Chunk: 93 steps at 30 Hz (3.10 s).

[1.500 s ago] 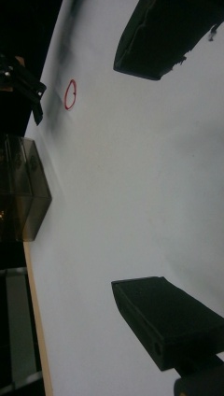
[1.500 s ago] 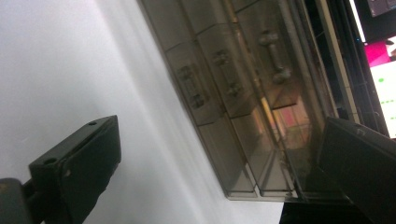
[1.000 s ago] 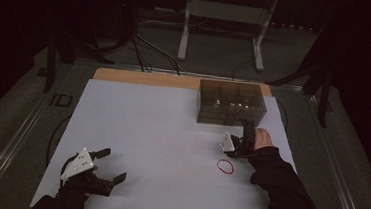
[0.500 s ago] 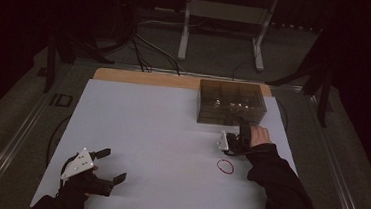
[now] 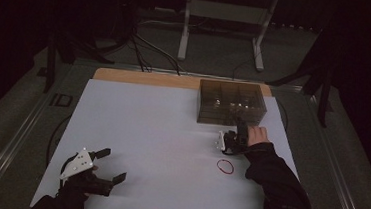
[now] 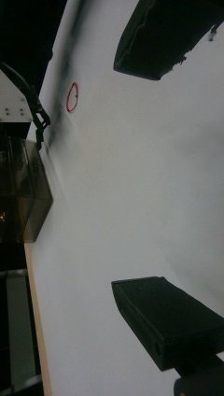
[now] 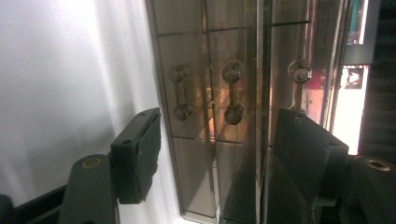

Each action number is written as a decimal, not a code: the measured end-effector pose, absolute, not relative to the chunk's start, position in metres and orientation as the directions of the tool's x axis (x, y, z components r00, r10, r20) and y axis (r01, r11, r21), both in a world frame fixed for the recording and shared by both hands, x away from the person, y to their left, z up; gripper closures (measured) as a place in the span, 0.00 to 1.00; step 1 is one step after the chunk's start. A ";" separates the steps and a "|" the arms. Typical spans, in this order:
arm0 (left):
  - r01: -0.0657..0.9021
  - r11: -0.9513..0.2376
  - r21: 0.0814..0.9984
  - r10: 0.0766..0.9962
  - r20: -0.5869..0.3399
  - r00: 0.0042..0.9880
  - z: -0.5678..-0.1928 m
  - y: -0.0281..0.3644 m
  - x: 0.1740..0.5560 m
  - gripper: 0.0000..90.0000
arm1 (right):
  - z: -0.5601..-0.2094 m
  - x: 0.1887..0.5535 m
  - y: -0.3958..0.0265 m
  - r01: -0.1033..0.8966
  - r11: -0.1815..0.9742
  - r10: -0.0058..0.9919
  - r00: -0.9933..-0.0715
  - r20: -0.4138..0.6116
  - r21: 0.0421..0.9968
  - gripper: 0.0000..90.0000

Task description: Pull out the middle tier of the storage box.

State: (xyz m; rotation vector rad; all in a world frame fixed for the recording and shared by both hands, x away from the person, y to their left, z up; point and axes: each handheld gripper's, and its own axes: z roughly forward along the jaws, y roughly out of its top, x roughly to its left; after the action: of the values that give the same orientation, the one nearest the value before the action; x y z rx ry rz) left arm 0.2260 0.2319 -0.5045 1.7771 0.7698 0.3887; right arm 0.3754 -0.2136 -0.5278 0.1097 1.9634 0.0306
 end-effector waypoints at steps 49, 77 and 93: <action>0.309 -0.184 0.933 0.669 -0.112 0.735 -0.504 0.232 0.226 0.01 | -0.535 0.381 -0.209 0.083 0.996 0.013 -0.299 -0.954 -0.013 0.89; 0.313 -0.195 0.930 0.669 -0.107 0.735 -0.505 0.231 0.227 0.01 | -0.530 0.372 -0.214 0.056 0.998 0.029 -0.329 -0.944 0.012 0.88; 0.314 -0.198 0.929 0.669 -0.106 0.735 -0.506 0.231 0.227 0.01 | -0.521 0.368 -0.216 0.017 0.990 0.132 -0.410 -0.902 0.137 0.65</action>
State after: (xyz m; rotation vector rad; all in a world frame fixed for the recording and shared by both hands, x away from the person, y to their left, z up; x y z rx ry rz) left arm 0.2267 0.2314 -0.5056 1.7956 0.7712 0.3879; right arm 0.3685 -0.2162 -0.5206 0.1057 1.9910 0.1266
